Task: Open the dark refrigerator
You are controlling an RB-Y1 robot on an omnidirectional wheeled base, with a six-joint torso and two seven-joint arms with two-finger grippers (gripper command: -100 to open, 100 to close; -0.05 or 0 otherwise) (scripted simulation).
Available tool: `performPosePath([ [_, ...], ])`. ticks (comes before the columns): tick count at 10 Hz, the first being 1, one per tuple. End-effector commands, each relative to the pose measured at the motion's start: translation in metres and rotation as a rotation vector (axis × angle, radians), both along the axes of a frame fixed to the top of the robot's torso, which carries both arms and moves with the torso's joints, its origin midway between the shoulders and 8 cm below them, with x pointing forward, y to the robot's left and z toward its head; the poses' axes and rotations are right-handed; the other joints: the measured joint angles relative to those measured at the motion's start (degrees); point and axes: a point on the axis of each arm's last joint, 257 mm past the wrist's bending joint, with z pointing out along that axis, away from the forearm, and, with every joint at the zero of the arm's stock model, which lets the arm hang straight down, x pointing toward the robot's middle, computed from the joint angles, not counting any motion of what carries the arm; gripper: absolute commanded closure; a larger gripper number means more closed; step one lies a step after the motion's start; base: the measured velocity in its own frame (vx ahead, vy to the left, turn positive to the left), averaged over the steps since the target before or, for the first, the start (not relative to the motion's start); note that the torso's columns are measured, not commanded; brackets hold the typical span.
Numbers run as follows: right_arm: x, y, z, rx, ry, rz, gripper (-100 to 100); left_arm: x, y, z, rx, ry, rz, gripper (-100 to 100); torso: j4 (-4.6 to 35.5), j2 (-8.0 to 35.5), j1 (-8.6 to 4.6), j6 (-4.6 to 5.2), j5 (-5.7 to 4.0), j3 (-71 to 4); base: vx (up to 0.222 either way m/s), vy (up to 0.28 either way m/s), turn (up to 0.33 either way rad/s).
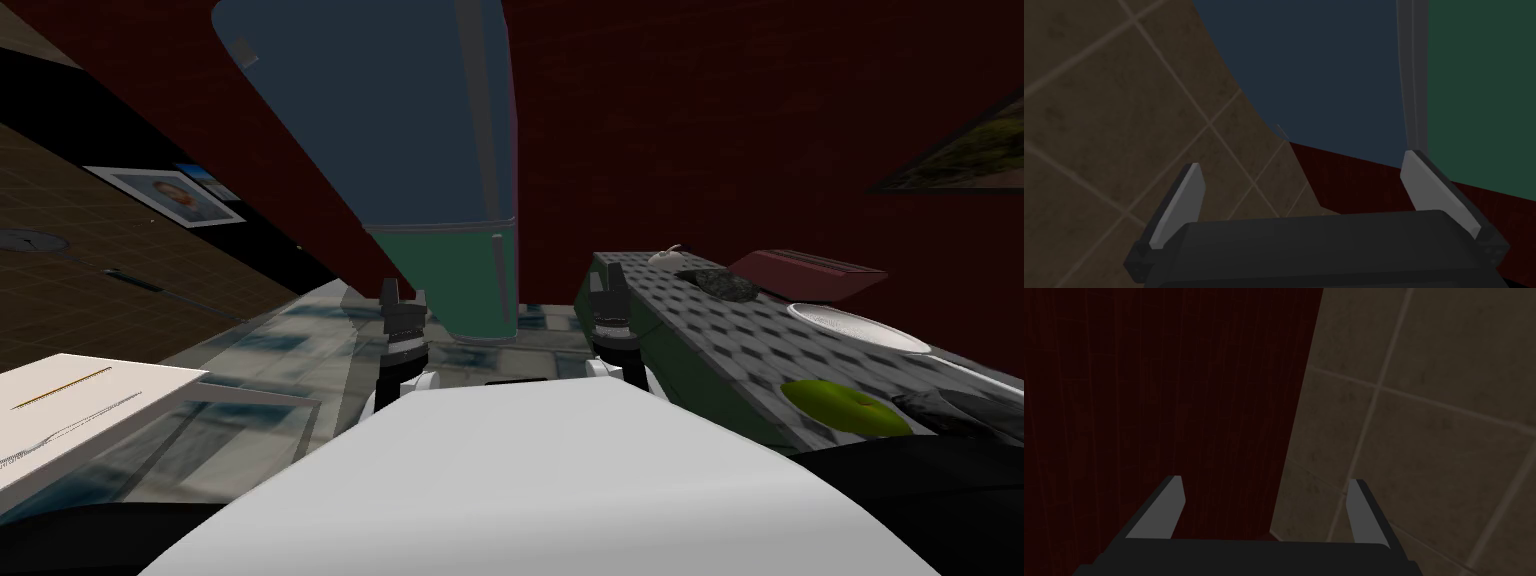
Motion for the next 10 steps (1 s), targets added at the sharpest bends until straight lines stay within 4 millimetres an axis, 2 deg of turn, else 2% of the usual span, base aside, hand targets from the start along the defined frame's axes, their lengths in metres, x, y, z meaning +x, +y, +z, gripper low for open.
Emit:
performPosePath([
  [1, 0.0, 0.0, 0.0, 0.0, 0.0, 0.0, 0, 0.0, 0.0, 0.0, 0.0, 0.0, 0.0, 0, 2.3, 2.3, 0.0, 0.0, 0.0, -4.7, 0.0, 0.0, 0.0],
  [9, -0.0001, 0.0, 0.0002, 0.0, 0.0, 0.0, 0, -0.0001, 0.0, 0.0002, 0.0, 0.0, 0.0, 0, 35.4, 35.4, 0.0, 0.0, 0.0, -70.7, 0.0, 0.0, 0.0],
  [10, -0.0001, 0.0, 0.0002, 0.0, 0.0, 0.0, 0, 0.0032, -0.0041, 0.0016, 0.032, 0.006, -0.017, -100, 39.6, 39.6, 0.0, 0.0, 0.0, -79.2, 0.013, -0.006, 0.001],
])
